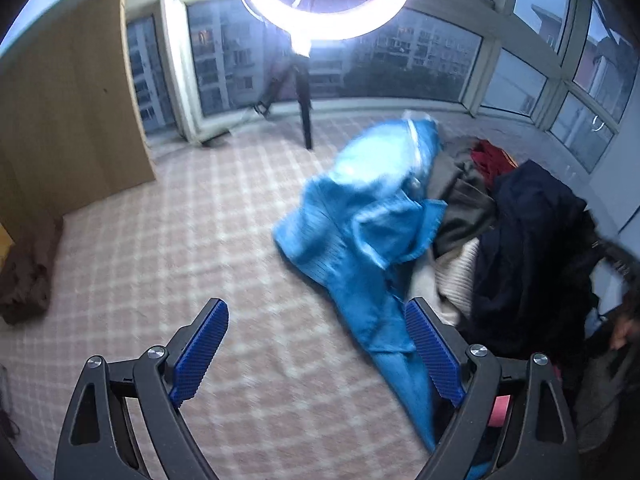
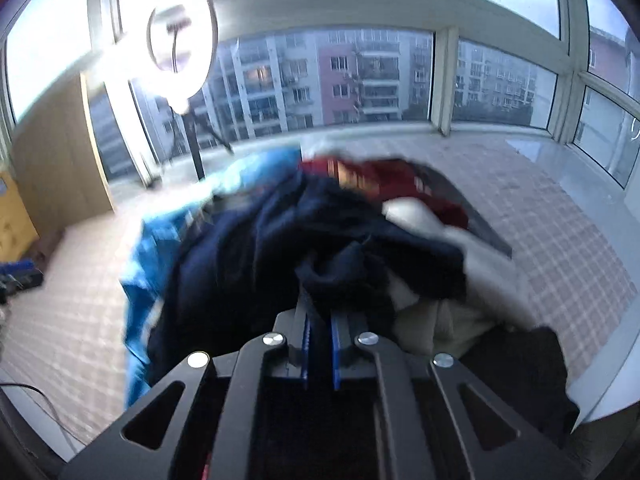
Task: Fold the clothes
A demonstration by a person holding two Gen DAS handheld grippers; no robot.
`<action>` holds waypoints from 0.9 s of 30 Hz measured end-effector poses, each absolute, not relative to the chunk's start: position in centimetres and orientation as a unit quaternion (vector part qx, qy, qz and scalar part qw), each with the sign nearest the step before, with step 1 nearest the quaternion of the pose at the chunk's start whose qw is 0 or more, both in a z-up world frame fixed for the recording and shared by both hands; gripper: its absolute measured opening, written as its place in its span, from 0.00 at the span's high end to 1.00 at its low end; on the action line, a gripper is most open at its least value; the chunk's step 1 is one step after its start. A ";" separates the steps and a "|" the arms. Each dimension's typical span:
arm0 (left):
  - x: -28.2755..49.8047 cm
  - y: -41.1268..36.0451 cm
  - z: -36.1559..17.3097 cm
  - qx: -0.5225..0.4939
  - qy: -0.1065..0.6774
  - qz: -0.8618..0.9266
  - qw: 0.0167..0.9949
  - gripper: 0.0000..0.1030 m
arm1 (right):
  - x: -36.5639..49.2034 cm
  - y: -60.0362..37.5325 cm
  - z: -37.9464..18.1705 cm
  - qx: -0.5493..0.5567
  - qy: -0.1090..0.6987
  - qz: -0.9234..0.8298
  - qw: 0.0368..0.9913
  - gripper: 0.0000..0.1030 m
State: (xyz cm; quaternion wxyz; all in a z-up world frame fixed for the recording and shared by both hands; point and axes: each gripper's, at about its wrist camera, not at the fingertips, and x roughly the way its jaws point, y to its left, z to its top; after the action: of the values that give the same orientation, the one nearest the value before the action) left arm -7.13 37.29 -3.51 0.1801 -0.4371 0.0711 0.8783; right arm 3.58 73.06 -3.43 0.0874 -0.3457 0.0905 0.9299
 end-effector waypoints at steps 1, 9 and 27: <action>-7.4 36.9 -2.9 -0.428 0.074 0.884 0.174 0.12 | 3.7 73.2 -2.4 -0.336 0.098 0.933 0.083 0.94; -9.2 32.2 2.7 -0.369 0.053 0.919 0.131 0.12 | 4.4 71.4 10.6 -0.196 0.099 0.974 0.049 0.94; -6.3 12.0 10.9 -0.252 0.048 0.966 0.030 0.11 | 0.1 47.4 29.3 -0.085 0.043 0.981 -0.170 0.94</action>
State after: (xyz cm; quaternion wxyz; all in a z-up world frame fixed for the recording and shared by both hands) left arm -6.32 11.98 10.90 0.0296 -0.2517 0.0476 0.9662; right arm 0.08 47.37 29.28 -0.1700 -0.0848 0.0429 0.9808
